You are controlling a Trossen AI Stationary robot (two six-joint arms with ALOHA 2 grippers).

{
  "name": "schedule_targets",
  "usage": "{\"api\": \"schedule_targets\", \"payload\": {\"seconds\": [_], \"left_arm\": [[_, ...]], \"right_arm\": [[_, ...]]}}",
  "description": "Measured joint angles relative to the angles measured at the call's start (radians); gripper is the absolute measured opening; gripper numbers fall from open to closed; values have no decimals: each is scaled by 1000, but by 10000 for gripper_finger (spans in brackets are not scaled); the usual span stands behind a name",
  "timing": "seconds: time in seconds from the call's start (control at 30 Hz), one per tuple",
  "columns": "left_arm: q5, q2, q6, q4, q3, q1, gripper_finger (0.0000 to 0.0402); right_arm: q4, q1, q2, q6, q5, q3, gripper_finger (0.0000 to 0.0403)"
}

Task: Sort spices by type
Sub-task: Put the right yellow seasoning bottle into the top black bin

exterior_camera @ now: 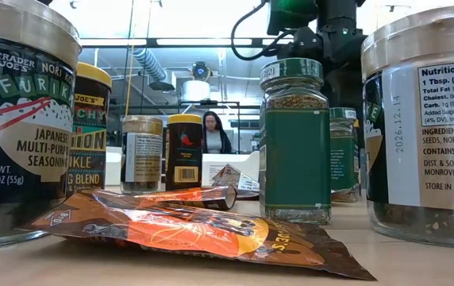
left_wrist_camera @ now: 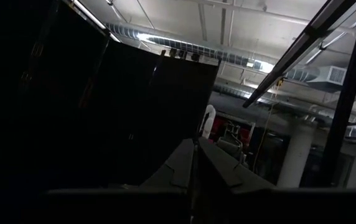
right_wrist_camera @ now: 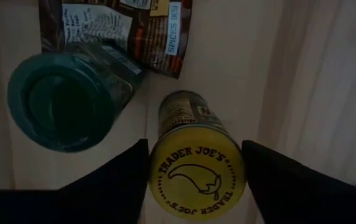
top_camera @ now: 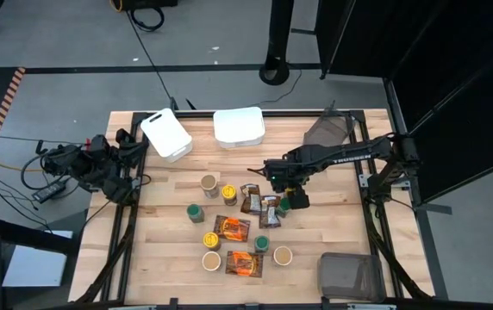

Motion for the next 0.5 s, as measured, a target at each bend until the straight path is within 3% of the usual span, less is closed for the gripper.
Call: {"api": "schedule_targets", "payload": {"seconds": [0.33, 0.5], "left_arm": [[0, 0, -4, -24, 0, 0, 26], [0, 0, -4, -19, 0, 0, 26]], "right_arm": [[-8, -4, -2, 33, 0, 0, 184], [-10, -4, 0, 56, 1, 0, 125]]}}
